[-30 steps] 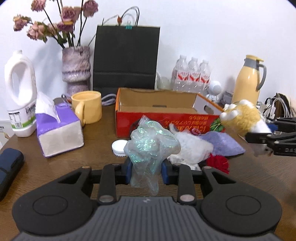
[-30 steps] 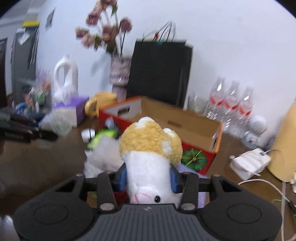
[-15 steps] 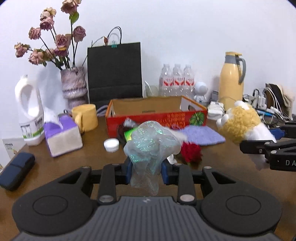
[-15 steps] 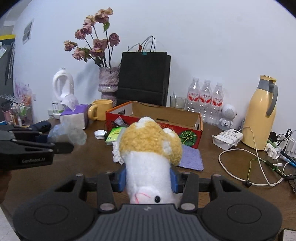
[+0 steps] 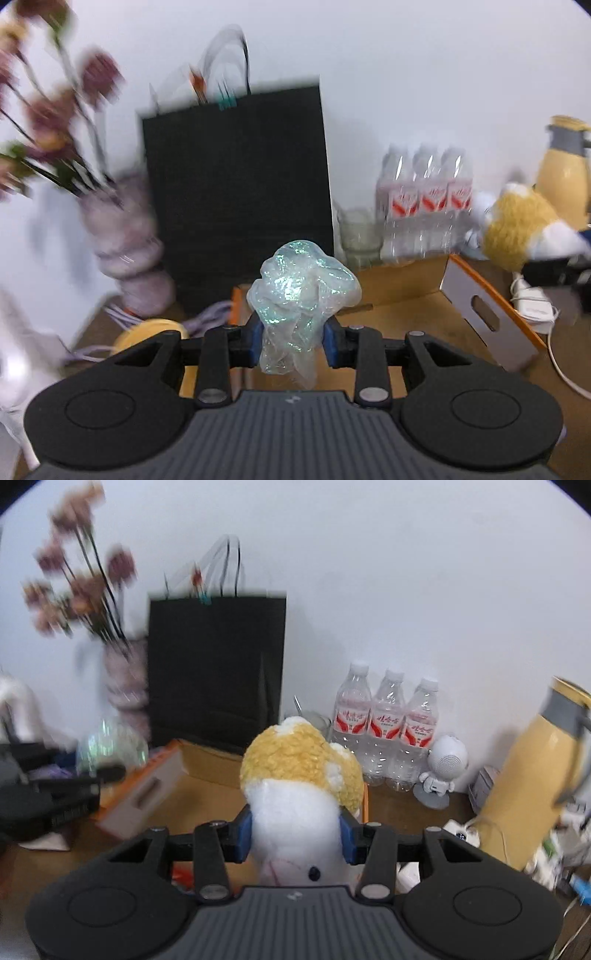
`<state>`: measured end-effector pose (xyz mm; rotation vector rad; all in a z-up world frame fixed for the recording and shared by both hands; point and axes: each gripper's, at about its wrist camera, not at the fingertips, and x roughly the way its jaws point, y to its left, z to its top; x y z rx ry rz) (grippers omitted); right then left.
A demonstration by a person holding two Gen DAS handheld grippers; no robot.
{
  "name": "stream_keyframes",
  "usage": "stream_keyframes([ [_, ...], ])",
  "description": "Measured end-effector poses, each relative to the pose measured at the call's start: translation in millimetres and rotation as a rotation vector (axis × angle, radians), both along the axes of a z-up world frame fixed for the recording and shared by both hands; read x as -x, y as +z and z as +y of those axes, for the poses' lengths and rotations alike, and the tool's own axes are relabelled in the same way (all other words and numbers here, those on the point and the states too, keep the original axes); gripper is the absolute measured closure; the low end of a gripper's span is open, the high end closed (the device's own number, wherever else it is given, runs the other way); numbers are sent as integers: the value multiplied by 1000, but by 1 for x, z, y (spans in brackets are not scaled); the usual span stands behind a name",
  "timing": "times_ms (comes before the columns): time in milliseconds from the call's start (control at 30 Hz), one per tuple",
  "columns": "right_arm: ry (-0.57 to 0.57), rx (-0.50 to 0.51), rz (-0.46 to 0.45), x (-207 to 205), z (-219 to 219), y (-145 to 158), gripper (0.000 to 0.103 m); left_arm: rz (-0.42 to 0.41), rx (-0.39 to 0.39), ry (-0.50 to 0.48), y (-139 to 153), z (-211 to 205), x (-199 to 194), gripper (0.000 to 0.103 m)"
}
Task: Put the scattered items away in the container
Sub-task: 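Carry both items into the cardboard box and open both grippers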
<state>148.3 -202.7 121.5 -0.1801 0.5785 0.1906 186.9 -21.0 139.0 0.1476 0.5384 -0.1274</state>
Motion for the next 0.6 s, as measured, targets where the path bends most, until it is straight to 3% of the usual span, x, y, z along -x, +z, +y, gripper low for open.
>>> stream_keyframes([
  [100,-28,61,142,-66,15,-20,59,142,-10,45,-19,-8,-59,71],
  [200,-61,92,264,-119,26,-49,59,198,-101,42,-39,-19,-99,69],
  [367,-111,169,351,-166,40,-87,59,337,-128,85,-70,-19,-145,69],
  [500,-134,146,424,-191,46,-107,58,373,-93,129,-86,-12,-162,48],
  [600,-162,106,446,-199,46,-115,53,377,-76,103,-89,-10,-163,39],
])
